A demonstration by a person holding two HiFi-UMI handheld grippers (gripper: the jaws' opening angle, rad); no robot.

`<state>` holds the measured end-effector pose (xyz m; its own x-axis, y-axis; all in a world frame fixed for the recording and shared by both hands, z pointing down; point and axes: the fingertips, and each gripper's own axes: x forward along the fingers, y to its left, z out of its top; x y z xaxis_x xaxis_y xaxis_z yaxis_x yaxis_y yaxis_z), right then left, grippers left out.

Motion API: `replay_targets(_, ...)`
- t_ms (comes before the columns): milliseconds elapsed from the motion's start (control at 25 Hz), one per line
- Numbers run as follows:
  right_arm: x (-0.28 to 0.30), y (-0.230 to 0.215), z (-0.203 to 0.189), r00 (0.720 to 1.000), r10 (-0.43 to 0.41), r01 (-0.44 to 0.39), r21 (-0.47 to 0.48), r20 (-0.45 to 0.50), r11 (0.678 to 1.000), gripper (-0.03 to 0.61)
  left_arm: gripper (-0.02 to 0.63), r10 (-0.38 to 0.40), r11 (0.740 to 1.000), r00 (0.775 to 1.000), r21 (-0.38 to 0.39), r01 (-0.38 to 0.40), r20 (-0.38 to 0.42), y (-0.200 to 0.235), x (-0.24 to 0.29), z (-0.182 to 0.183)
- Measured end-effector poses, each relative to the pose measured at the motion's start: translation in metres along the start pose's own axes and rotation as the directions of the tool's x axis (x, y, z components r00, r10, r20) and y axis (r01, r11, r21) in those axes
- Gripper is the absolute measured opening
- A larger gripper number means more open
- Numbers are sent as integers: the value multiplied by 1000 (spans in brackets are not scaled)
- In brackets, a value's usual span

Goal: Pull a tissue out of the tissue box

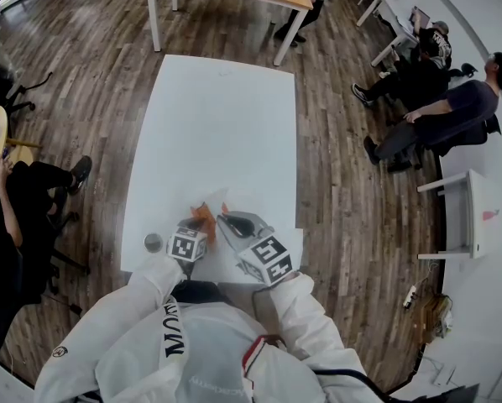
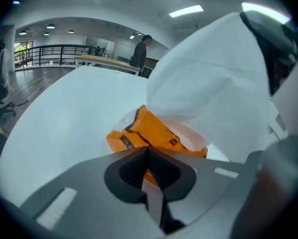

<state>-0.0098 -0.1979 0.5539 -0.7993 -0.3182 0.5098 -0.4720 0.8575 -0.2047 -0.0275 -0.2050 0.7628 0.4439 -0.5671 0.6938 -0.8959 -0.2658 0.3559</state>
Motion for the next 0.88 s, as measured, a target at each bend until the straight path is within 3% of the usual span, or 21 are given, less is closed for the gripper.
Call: replay_targets(880, -18, -12, 23, 997, -24, 24, 2, 71, 1000, 5, 0, 2, 1000, 999, 11, -3, 43, 0, -8, 13)
